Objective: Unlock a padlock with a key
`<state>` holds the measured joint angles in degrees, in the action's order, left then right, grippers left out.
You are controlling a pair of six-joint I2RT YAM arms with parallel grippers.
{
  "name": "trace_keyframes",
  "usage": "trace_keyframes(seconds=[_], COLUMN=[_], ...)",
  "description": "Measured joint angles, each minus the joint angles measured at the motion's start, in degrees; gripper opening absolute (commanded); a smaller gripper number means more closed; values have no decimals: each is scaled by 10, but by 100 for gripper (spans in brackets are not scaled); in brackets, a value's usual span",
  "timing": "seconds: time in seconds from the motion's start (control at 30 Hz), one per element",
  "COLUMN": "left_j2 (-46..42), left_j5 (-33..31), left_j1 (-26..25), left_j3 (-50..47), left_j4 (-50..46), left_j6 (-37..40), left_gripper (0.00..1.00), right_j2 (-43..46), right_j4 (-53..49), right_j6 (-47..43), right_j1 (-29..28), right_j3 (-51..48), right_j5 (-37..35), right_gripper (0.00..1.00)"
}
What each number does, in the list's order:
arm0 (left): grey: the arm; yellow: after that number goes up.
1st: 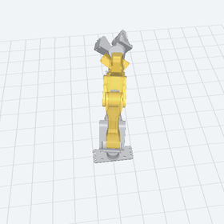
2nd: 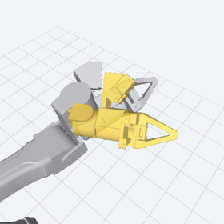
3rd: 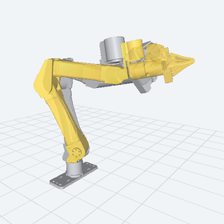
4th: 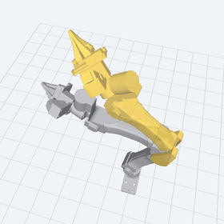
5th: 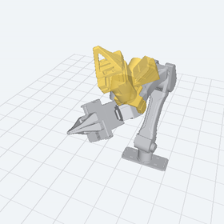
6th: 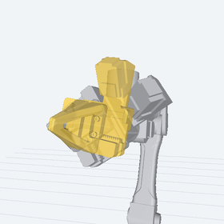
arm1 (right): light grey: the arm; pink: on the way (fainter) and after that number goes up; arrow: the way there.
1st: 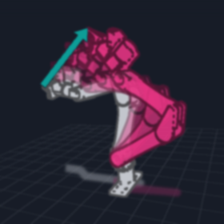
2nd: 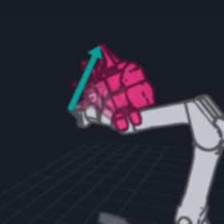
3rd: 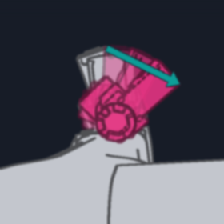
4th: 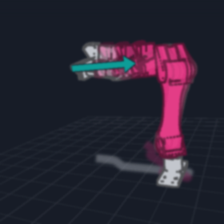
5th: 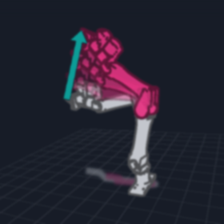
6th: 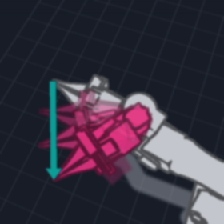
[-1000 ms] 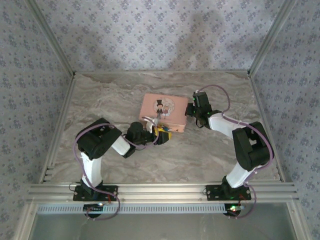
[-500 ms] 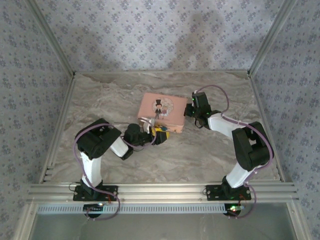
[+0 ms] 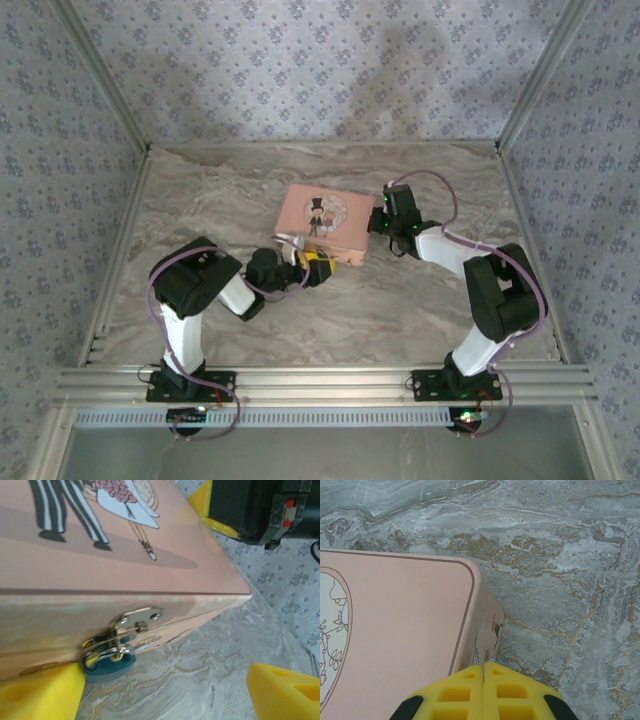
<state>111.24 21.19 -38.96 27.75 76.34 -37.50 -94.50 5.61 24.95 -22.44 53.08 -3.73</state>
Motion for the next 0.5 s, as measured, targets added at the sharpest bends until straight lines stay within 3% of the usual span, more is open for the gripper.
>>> trace_keyframes(seconds=[0.3, 0.5], left_j2=[7, 6], left_j5=[53, 69], left_j1=[11, 14], left_j3=[10, -1], left_j4=[-12, -5], left_j6=[-2, -5], left_gripper=[67, 73], right_j2=[0, 0], right_j4=[0, 0], right_j6=[-2, -2], right_j1=[1, -1], right_j3=[0, 0], right_j5=[-14, -12], right_gripper=[0, 0])
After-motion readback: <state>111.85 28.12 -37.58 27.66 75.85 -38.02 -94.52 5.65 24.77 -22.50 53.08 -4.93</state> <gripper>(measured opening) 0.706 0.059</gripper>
